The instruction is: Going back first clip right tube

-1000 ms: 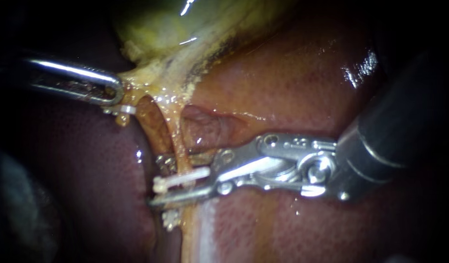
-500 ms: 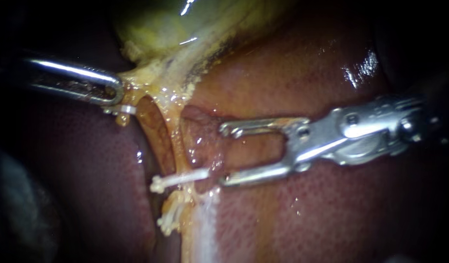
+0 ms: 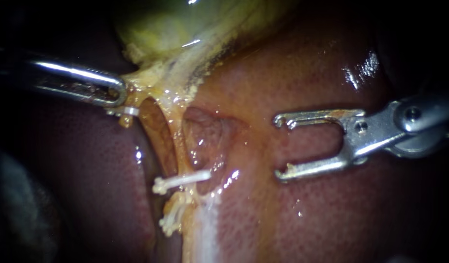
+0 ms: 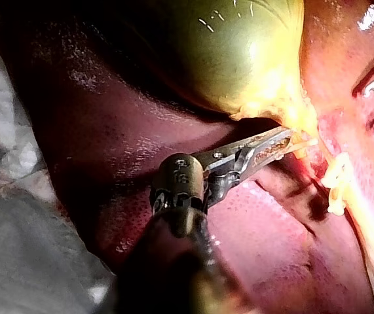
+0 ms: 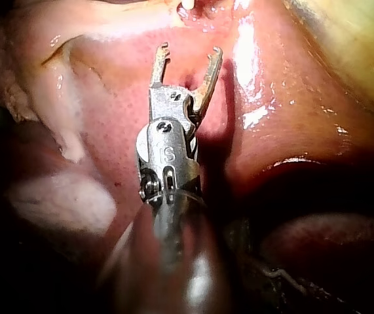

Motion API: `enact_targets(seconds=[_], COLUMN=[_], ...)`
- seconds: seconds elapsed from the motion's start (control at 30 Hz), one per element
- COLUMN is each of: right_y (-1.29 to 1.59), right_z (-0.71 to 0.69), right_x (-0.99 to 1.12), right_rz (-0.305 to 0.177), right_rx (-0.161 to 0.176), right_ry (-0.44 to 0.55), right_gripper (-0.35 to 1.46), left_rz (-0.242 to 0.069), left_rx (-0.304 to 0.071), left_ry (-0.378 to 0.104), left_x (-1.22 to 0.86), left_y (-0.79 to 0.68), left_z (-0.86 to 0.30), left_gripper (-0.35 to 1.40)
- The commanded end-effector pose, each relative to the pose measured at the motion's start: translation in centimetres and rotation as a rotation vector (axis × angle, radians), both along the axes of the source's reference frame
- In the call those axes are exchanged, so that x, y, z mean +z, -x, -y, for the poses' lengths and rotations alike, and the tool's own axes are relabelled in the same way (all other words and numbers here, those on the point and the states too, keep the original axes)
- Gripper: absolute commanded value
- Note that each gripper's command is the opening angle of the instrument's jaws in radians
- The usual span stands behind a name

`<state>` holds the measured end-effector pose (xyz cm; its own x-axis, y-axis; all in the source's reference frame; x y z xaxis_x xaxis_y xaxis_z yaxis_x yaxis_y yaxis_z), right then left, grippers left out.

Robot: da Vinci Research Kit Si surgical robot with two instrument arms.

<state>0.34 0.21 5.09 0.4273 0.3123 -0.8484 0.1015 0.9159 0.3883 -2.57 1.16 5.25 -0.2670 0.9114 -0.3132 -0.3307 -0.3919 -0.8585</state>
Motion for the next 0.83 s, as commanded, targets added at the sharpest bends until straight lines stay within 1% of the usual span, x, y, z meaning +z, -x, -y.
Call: enact_targets(seconds=[0.03,0.07,0.3,0.43,0.57,0.83], right_y=[0.01,0.02,0.06,0.07,0.09,0.08], right_z=[0.00,0.00,0.02,0.02,0.03,0.02], right_x=[0.00,0.00,-0.01,-0.02,-0.02,-0.02], right_rz=[0.001,0.000,0.000,0.000,0.000,0.001], right_rx=[0.003,0.003,0.002,0.002,0.002,0.004], right_ry=[0.001,0.001,0.001,0.001,0.001,0.001], right_gripper=[0.50,0.50,0.50,0.50,0.50,0.50], left_rz=[-0.002,-0.006,-0.001,0.003,0.006,0.007], left_rx=[-0.002,-0.006,0.007,0.016,0.022,0.023], left_ry=[0.002,0.006,0.009,0.010,0.011,0.010], left_x=[0.03,0.08,0.39,0.52,0.58,0.58], left_y=[0.03,0.07,0.34,0.47,0.52,0.50], left_z=[0.01,0.02,0.09,0.13,0.17,0.17], left_gripper=[-0.35,-0.35,-0.35,-0.35,-0.35,-0.35])
